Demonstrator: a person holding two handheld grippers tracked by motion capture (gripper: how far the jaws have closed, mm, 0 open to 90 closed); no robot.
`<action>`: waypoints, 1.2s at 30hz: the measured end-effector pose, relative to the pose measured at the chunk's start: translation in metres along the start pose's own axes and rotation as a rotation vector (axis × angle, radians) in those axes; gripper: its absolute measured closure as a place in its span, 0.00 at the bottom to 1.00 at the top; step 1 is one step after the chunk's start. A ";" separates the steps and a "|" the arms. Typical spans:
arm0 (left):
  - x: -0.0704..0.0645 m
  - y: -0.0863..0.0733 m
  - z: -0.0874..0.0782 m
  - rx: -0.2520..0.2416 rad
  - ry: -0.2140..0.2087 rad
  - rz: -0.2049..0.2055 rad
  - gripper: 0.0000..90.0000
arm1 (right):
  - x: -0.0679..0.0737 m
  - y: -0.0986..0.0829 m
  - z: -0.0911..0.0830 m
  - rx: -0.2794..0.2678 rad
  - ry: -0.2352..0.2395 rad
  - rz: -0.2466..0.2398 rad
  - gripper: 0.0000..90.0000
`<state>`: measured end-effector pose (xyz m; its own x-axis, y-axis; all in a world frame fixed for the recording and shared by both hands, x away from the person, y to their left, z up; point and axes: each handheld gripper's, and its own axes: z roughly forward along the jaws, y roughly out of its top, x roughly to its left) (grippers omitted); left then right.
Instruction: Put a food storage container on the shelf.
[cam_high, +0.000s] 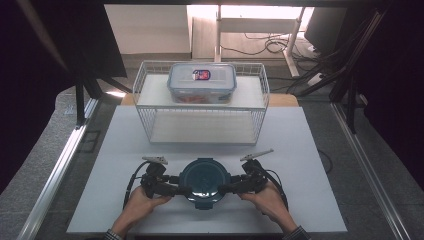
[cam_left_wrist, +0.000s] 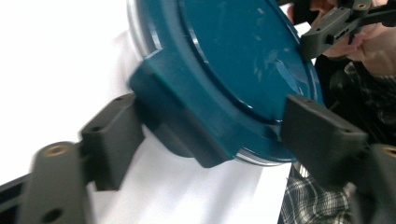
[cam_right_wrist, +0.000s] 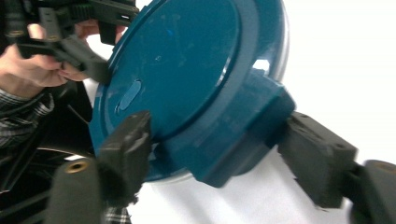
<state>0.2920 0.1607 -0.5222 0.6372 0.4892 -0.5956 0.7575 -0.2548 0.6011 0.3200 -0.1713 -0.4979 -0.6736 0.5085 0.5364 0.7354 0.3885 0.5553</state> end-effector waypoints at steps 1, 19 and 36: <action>0.000 0.000 0.000 0.000 0.000 0.000 0.29 | 0.000 0.000 0.000 0.000 0.000 0.000 0.32; -0.004 -0.020 -0.018 -0.124 -0.076 -0.096 0.60 | 0.012 -0.021 -0.020 -0.078 0.005 0.102 0.57; -0.017 -0.024 -0.022 -0.226 -0.038 -0.075 0.65 | 0.022 -0.024 -0.025 -0.159 -0.040 0.043 0.62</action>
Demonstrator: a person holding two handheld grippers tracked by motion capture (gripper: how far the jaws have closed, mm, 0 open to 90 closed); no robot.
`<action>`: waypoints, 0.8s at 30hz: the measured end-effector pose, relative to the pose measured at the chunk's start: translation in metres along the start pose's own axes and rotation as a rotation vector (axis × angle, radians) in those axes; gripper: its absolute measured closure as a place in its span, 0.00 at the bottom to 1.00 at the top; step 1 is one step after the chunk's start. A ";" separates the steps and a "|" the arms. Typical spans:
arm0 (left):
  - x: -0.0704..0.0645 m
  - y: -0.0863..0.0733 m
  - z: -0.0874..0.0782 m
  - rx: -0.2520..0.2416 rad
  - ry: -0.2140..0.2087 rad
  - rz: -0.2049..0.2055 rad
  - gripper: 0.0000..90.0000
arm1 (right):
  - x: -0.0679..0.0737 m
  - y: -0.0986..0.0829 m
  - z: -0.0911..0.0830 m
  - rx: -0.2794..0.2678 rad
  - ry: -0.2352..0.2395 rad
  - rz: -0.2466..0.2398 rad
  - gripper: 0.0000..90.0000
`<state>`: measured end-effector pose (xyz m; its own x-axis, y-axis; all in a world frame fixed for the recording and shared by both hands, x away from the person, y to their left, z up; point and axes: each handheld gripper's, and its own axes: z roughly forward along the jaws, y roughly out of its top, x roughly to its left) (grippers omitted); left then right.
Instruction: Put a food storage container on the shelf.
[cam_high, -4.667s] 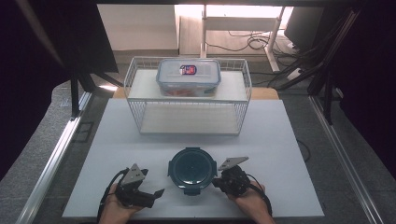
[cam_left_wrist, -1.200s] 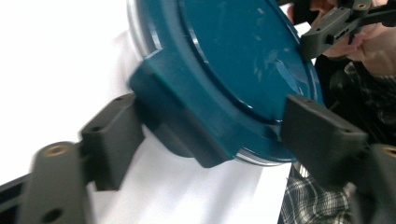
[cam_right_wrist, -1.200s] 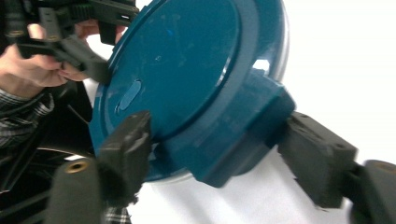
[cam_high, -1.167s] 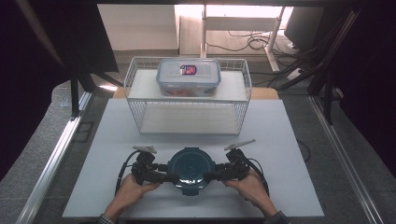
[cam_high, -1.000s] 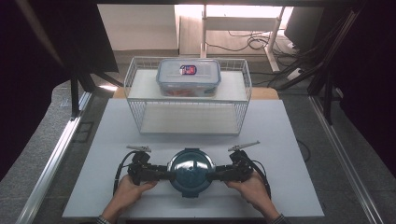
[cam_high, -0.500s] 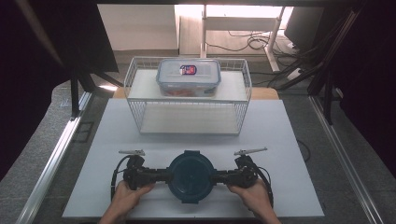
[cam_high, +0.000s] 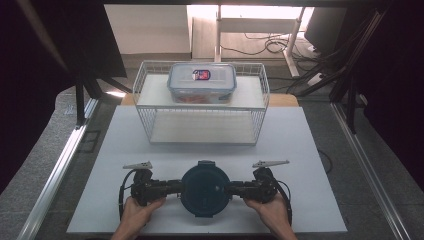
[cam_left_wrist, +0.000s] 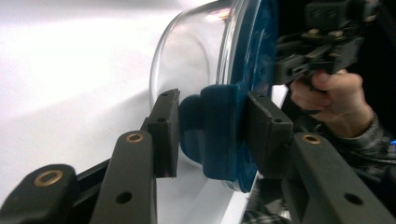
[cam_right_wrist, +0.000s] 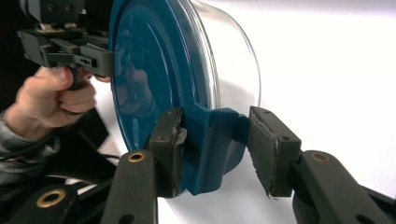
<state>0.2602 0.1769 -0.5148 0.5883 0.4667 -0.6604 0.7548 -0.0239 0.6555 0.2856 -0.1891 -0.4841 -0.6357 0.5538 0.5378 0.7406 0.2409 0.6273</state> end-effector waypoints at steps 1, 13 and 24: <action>0.001 0.000 0.000 -0.005 -0.005 -0.003 0.65 | 0.003 0.003 -0.001 -0.010 -0.013 -0.016 0.62; -0.006 0.023 -0.001 -0.007 0.004 0.055 0.65 | 0.003 0.018 -0.010 -0.059 -0.018 -0.044 0.62; -0.019 0.054 -0.010 -0.029 0.027 0.117 0.65 | 0.012 0.046 -0.020 -0.090 -0.026 -0.104 0.62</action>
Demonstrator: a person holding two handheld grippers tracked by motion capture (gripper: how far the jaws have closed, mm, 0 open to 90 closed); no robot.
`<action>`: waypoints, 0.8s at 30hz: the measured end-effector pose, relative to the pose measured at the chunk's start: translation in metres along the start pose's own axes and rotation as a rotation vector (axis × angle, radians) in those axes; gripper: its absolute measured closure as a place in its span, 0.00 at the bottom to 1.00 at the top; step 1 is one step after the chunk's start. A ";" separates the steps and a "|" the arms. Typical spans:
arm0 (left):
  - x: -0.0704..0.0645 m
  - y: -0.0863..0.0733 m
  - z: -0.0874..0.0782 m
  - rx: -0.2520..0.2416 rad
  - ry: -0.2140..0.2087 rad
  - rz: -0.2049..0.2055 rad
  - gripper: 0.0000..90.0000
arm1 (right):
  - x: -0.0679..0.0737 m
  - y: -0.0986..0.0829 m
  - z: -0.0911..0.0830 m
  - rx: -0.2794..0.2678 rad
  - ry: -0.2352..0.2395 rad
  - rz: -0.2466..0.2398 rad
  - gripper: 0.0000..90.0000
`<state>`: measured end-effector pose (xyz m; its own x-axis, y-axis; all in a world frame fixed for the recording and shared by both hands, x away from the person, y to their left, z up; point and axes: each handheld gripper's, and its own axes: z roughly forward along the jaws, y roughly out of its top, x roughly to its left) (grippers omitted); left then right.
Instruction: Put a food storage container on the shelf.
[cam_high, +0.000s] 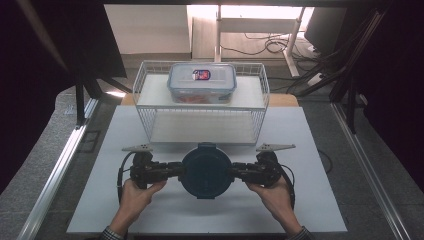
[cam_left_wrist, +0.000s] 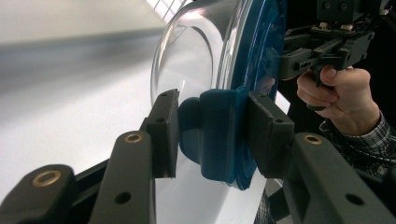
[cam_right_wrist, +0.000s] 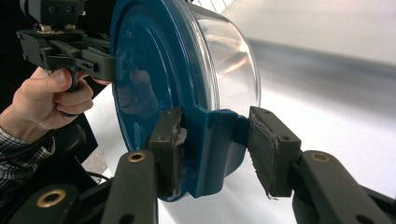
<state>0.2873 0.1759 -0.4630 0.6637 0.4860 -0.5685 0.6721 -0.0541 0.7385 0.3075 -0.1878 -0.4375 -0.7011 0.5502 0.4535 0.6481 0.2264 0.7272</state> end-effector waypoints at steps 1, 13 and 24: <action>0.000 0.000 0.000 0.000 0.000 0.000 0.65 | 0.001 0.004 -0.002 -0.004 -0.002 -0.007 0.62; -0.013 0.039 -0.013 -0.031 0.017 0.043 0.65 | 0.008 0.039 -0.013 -0.043 -0.001 -0.050 0.62; -0.018 0.077 -0.025 -0.066 0.019 0.055 0.65 | 0.014 0.082 -0.022 -0.081 -0.003 -0.070 0.62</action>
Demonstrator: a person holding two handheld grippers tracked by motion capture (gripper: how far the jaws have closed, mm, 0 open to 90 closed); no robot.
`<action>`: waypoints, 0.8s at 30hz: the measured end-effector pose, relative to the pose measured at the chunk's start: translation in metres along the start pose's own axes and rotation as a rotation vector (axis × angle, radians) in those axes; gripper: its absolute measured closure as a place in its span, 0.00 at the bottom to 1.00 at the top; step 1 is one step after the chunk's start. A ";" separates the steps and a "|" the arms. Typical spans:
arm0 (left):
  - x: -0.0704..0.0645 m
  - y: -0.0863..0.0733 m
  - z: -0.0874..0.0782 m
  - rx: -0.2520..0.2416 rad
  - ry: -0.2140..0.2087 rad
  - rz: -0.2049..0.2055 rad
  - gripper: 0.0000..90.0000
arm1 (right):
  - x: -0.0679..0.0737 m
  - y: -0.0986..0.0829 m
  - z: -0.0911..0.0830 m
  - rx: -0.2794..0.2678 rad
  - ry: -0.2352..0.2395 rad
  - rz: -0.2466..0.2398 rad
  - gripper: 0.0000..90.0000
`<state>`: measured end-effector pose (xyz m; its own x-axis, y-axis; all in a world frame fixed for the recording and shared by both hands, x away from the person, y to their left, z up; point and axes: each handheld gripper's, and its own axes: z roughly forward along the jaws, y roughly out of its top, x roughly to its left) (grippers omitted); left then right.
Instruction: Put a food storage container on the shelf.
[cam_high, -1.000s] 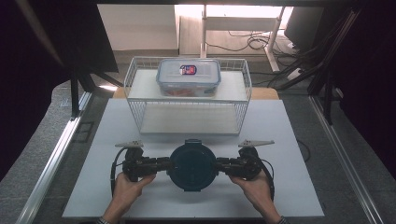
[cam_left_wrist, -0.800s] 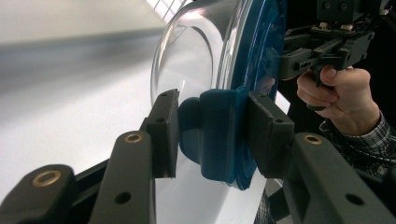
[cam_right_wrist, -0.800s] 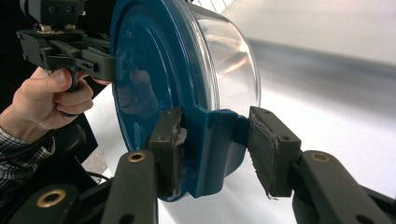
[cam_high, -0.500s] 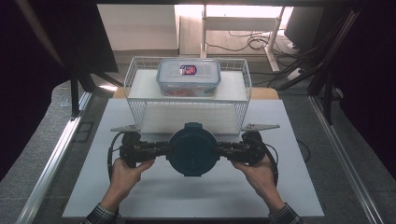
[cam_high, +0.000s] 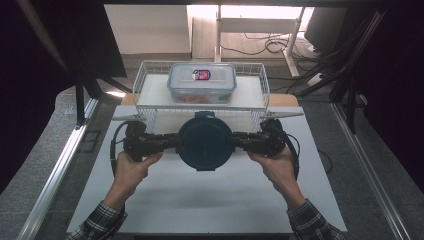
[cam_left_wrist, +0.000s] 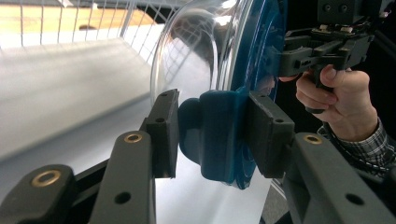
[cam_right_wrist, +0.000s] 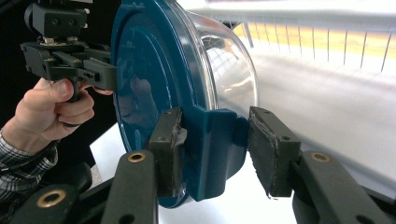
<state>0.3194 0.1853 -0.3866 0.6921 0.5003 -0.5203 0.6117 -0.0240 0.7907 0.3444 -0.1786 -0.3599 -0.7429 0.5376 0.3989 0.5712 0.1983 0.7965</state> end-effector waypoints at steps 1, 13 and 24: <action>0.000 0.000 0.000 0.000 0.000 0.000 0.65 | 0.000 0.000 0.000 0.000 0.000 0.000 0.62; -0.002 0.043 -0.009 -0.032 0.007 0.014 0.65 | 0.002 0.045 -0.006 -0.048 0.000 -0.010 0.63; -0.006 0.082 -0.019 -0.055 0.015 0.040 0.64 | 0.005 0.082 -0.010 -0.081 -0.001 -0.024 0.63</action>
<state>0.3580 0.1969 -0.3125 0.7100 0.5124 -0.4831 0.5612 0.0026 0.8277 0.3844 -0.1679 -0.2883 -0.7559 0.5341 0.3786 0.5230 0.1447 0.8400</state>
